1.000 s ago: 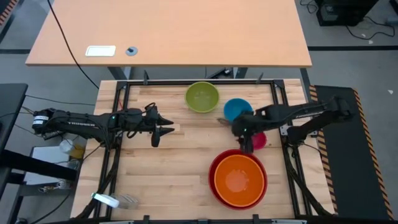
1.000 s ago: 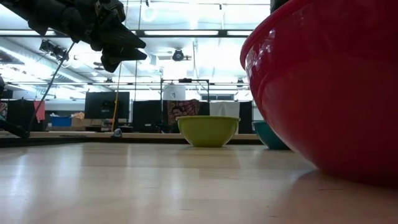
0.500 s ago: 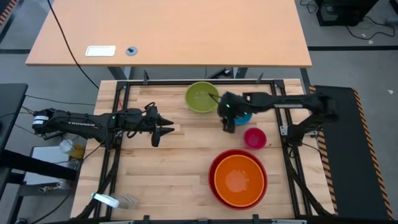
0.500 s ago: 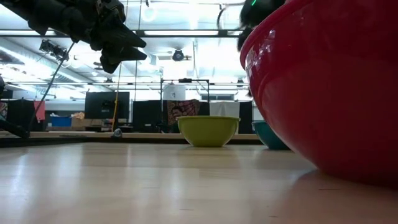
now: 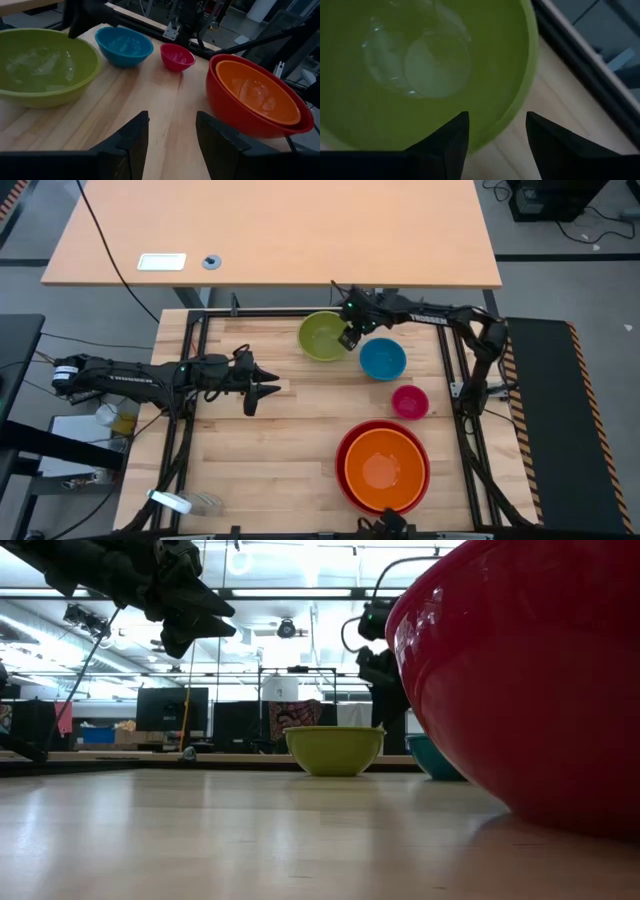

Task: Nest bowls inside each other
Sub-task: Stack the green bowl into the orange bowl

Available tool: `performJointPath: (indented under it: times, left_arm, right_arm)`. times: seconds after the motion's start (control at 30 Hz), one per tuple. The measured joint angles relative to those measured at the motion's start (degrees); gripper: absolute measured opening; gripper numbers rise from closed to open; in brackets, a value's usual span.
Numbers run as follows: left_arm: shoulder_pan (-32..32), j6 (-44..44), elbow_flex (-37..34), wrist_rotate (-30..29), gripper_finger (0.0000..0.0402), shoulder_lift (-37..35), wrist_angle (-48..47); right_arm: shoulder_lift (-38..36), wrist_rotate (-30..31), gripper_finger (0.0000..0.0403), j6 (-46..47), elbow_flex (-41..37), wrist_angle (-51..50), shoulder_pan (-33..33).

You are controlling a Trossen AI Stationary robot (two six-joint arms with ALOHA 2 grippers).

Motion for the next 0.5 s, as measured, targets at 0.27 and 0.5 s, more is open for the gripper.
performJointPath:
  times: [0.27,0.5]
  left_arm:
    - [0.0,1.52,0.0,0.0,0.0167,0.0,-0.19]
    - [-0.04,1.31,0.0,0.0,0.0167,0.0,-0.28]
  right_arm:
    - [4.84,-0.61,0.0148,-0.66,2.3,0.53,0.38]
    - [4.88,-0.54,0.0033,-2.86,2.55,3.25,1.56]
